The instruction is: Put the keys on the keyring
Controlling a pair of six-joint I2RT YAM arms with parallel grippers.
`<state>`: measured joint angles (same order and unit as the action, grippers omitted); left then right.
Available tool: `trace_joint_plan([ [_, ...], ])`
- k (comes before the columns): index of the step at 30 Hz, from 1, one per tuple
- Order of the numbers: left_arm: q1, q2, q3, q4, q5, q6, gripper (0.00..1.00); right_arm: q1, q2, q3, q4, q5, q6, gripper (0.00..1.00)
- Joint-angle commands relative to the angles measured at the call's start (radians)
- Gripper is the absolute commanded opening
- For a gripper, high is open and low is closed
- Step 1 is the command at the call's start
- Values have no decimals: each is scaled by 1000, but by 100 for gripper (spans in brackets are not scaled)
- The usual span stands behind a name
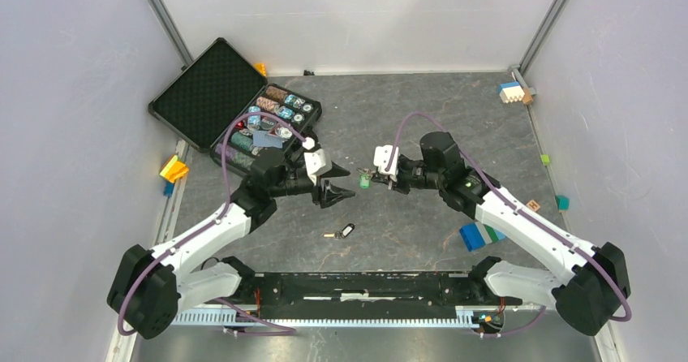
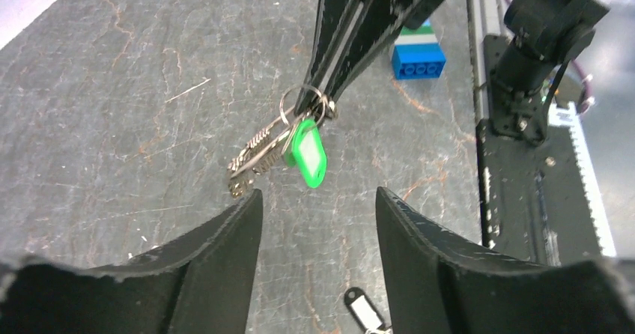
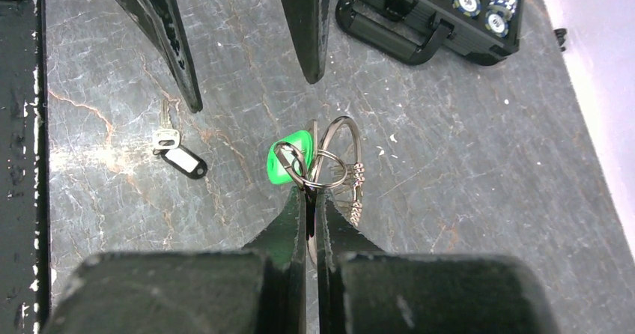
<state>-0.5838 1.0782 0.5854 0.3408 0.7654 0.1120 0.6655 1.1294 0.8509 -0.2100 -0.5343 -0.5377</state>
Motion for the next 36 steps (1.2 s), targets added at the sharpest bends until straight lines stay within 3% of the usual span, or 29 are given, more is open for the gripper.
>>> trace_joint_plan([
  [1,-1,19,30,-57,46,186,66,5,-49,5,25,12,-30,0],
  [13,-34,172,82,61,84,124,70,5,-37,10,71,-36,23,0],
  [23,-45,256,75,312,101,-98,65,4,-34,2,83,-44,35,0],
  [25,-45,265,81,336,108,-139,58,3,-34,2,84,-44,35,0],
  [31,-45,258,75,347,91,-163,20,3,-41,-11,85,-27,32,0],
  [36,-46,192,75,241,54,-85,5,3,-50,-23,79,1,15,0],
])
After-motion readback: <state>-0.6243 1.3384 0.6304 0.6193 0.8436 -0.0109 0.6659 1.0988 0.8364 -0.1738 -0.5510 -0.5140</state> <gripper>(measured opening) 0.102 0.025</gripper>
